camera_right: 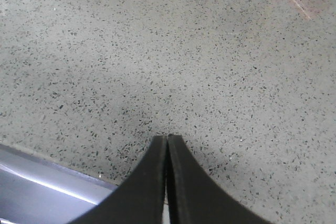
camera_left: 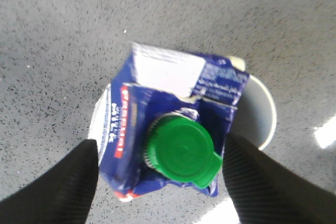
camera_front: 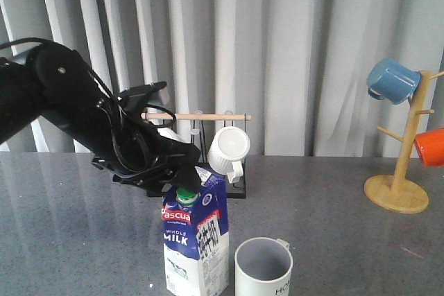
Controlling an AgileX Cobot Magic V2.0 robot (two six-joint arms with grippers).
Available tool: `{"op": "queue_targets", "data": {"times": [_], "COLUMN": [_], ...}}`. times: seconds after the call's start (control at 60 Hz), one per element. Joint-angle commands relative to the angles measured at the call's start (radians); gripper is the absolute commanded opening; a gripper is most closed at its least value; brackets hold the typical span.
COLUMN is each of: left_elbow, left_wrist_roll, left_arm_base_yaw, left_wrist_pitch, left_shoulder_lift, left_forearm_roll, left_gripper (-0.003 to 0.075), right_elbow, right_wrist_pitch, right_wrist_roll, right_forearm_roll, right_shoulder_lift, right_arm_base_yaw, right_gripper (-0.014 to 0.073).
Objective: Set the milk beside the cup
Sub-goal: 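Open the left gripper and raise it away from the carton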
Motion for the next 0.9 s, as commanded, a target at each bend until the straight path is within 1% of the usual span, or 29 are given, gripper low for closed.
{"op": "queue_targets", "data": {"times": [0.0,0.083,0.15,0.217,0.25,0.284,0.334,0.367,0.65,0.884], "left_elbow": [-0.026,-0.026,-0.026,-0.026,-0.026,-0.026,-0.026,-0.026,-0.024,0.004], "left_wrist_roll": [-0.010,-0.007,-0.007,0.016,0.032,0.044,0.058,0.064,0.069,0.043], "left_arm_base_yaw": [-0.003,-0.002,-0.002,-0.002,-0.002,-0.002,-0.002,-0.002,-0.002,-0.002], "left_wrist_pitch": [-0.004,-0.004,-0.004,-0.004,-0.004,-0.004,-0.004,-0.004,-0.004,-0.004], "left_shoulder_lift": [-0.104,-0.152,-0.194,-0.240,-0.266,-0.287,-0.324,-0.345,-0.517,-0.644], "left_forearm_roll": [-0.037,-0.035,-0.030,-0.028,-0.028,-0.027,-0.025,-0.014,0.121,0.118], "left_gripper": [0.0477,0.0428,0.0358,0.0261,0.0197,0.0143,0.0034,-0.0009,-0.0008,-0.0008], "right_elbow": [-0.026,-0.026,-0.026,-0.026,-0.026,-0.026,-0.026,-0.026,-0.026,-0.026], "right_wrist_pitch": [-0.080,-0.115,-0.147,-0.160,-0.163,-0.163,-0.161,-0.159,-0.150,-0.150], "right_wrist_roll": [0.001,0.035,0.087,0.149,0.181,0.198,0.215,0.216,0.215,0.215], "right_forearm_roll": [-0.020,-0.044,-0.087,-0.142,-0.169,-0.186,-0.203,-0.205,-0.205,-0.205], "right_shoulder_lift": [0.004,0.004,0.004,0.004,0.004,0.004,0.004,0.004,0.004,0.004], "right_arm_base_yaw": [-0.001,-0.001,-0.001,-0.001,-0.001,-0.001,-0.001,-0.001,-0.001,-0.001], "right_gripper": [-0.0008,-0.0007,-0.0005,-0.0004,-0.0004,-0.0004,-0.0004,-0.0004,-0.0004,-0.0004]}}
